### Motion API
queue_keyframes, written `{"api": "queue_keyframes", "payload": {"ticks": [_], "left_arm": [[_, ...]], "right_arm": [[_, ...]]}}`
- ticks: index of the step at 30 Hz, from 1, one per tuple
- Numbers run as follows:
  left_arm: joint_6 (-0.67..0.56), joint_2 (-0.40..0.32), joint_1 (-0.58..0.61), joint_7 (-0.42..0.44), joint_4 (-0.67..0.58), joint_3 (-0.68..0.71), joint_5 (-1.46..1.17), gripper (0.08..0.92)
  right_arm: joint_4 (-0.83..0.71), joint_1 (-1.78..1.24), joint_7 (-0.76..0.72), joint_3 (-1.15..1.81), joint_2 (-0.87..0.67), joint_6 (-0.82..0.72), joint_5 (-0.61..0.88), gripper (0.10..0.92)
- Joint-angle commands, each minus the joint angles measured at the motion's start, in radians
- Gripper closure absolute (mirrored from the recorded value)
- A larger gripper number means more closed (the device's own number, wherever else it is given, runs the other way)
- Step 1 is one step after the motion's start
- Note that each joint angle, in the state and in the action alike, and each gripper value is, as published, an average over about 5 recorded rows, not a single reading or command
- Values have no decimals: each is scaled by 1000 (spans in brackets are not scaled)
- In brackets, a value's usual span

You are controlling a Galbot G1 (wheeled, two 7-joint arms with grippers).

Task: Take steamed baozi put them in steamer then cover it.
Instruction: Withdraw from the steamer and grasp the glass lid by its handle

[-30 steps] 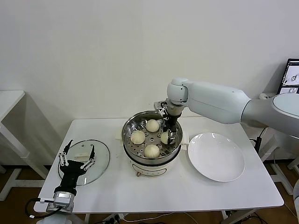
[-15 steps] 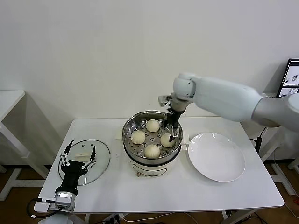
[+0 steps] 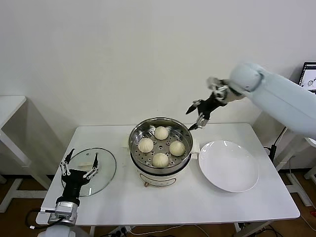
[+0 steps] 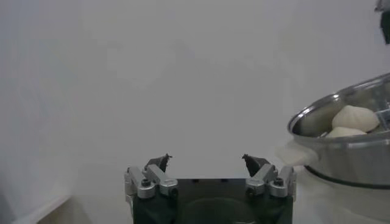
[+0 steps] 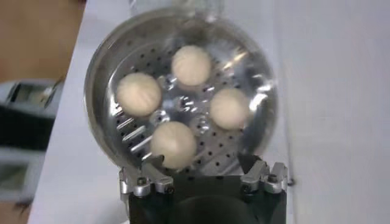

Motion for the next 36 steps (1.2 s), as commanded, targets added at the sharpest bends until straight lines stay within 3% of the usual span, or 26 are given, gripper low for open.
{"api": "queue_keyframes", "payload": {"ticks": [1, 7, 16, 24, 29, 36], "left_arm": [[29, 2, -16, -18, -3, 1, -53, 177], [-8, -4, -34, -23, 17, 18, -51, 177], [-51, 2, -40, -54, 36, 15, -34, 177], [-82, 4, -31, -56, 62, 12, 6, 177], [-112, 4, -38, -68, 106, 6, 72, 177], [-243, 41, -50, -159, 238, -27, 502, 177]], "right_arm": [[167, -590, 439, 725, -249, 216, 204, 203], [315, -1008, 799, 1071, -194, 353, 257, 203], [608, -1519, 1134, 1404, 130, 528, 81, 203], [729, -1758, 1289, 1384, 428, 715, -129, 203], [739, -1846, 1319, 1354, 534, 765, -156, 203], [704, -1881, 1305, 1350, 577, 777, -143, 203]]}}
